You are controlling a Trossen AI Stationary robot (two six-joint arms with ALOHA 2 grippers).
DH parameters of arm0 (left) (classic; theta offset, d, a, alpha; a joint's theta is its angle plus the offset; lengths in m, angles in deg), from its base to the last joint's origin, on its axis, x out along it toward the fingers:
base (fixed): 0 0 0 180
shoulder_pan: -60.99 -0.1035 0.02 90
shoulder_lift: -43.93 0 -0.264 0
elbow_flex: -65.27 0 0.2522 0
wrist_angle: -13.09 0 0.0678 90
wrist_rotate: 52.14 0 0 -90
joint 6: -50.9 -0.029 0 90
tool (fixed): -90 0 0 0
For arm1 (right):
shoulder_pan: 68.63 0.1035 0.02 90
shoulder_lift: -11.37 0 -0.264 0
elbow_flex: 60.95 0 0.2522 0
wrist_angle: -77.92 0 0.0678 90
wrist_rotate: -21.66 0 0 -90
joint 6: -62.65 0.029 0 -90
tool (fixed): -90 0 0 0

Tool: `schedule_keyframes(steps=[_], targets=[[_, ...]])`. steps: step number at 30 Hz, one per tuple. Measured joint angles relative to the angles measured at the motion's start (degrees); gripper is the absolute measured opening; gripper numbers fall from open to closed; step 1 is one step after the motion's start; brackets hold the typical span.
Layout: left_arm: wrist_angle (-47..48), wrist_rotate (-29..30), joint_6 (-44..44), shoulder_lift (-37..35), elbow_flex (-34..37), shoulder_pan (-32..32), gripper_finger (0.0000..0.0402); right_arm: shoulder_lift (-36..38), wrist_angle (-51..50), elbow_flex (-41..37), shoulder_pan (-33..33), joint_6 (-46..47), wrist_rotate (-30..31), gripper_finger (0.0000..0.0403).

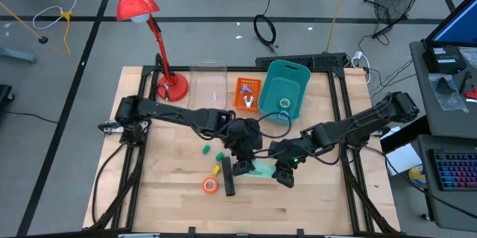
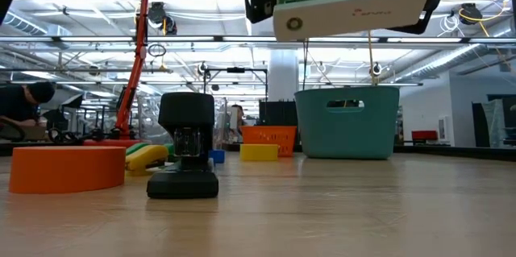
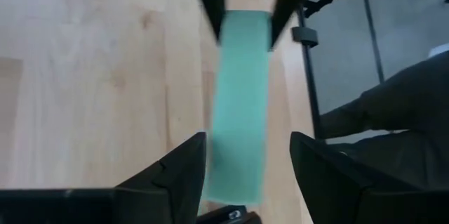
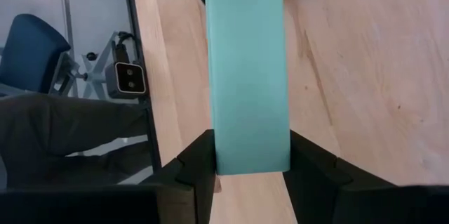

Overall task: Pick and place Stapler, Stapler remover, tape
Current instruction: Put the light blue stapler into the transparent bin

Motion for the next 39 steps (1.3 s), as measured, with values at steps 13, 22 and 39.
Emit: schedule_keyframes(steps=[13, 22, 39], targets=[[3.43, -1.46, -0.05, 0.81, 0.10, -0.34, 0.0210, 0.04, 0.14, 0.00, 0.00, -0.03, -0.01, 0.0128], [2.25, -1.37, 2.16, 1.20, 0.04, -0.61, 0.0208, 0.02, 2.09, 0.00, -0.06, -0.05, 0.24, 0.0128], [5.62, -8.09, 7.77, 0.81, -0.03, -0.34, 0.0124, -0.04, 10.31, -0.02, -0.19, -0.50, -4.54, 0.0190]])
